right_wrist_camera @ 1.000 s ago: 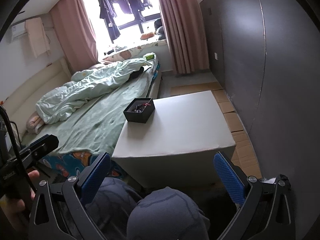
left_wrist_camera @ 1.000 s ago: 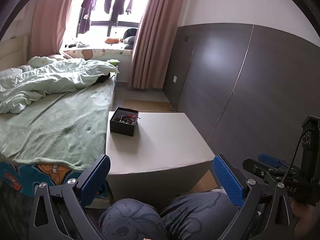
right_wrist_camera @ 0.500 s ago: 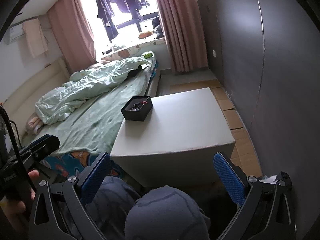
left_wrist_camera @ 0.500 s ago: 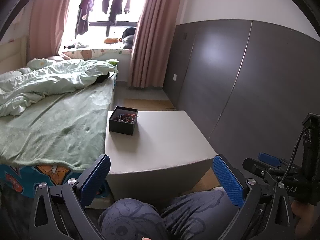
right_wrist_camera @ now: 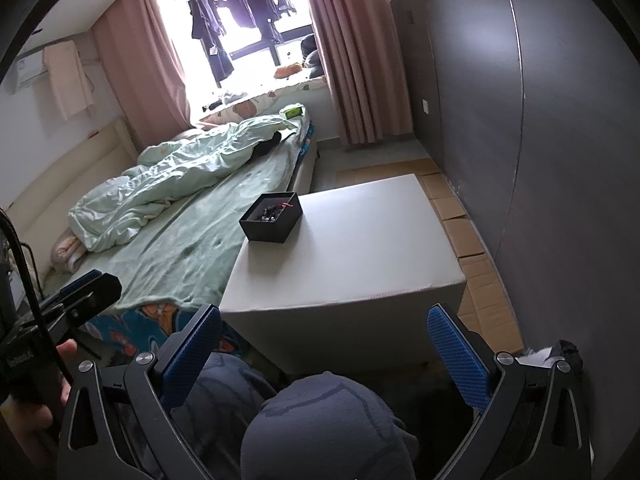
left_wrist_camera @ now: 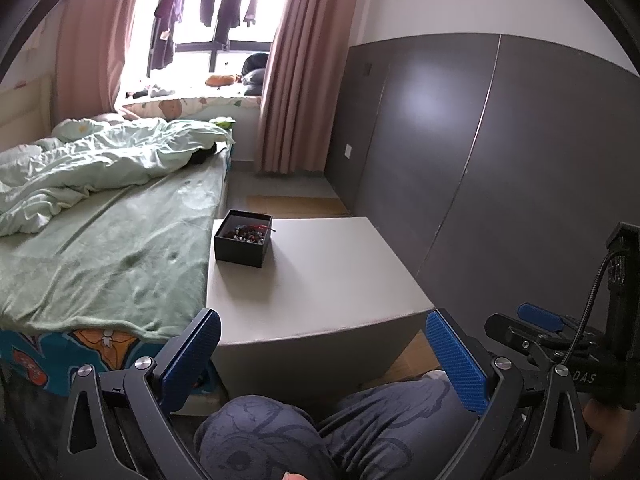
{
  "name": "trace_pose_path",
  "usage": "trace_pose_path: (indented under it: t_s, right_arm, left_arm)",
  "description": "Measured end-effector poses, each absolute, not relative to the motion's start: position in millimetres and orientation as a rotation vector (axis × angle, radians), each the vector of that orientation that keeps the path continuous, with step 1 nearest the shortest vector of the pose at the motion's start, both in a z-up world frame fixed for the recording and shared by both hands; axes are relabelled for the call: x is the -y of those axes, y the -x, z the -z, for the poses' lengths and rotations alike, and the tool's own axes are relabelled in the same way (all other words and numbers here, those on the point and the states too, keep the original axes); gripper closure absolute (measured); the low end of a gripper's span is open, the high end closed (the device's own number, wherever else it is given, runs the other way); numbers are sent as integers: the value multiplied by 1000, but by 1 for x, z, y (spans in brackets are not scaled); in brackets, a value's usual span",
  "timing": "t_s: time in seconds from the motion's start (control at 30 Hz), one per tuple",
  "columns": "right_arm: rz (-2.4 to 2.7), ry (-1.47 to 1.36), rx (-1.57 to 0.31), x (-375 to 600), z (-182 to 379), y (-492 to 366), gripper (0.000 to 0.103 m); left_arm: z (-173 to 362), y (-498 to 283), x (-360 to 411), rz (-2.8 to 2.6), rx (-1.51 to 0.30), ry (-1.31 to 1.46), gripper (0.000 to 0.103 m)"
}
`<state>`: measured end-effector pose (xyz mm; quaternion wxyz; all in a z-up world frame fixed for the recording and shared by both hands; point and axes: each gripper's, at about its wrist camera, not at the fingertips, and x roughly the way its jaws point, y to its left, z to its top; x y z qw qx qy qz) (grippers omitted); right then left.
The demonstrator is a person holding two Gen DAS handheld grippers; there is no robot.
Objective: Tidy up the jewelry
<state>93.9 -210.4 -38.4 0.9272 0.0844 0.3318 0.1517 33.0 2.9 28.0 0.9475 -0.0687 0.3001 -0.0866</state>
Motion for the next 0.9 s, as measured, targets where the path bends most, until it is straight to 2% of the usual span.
trace_pose_path:
  t_s: [0.9]
  right_arm:
    - [-313,-181,-691,213,39,-95,0]
  left_arm:
    - [-26,-34,3,165,-600,134,0]
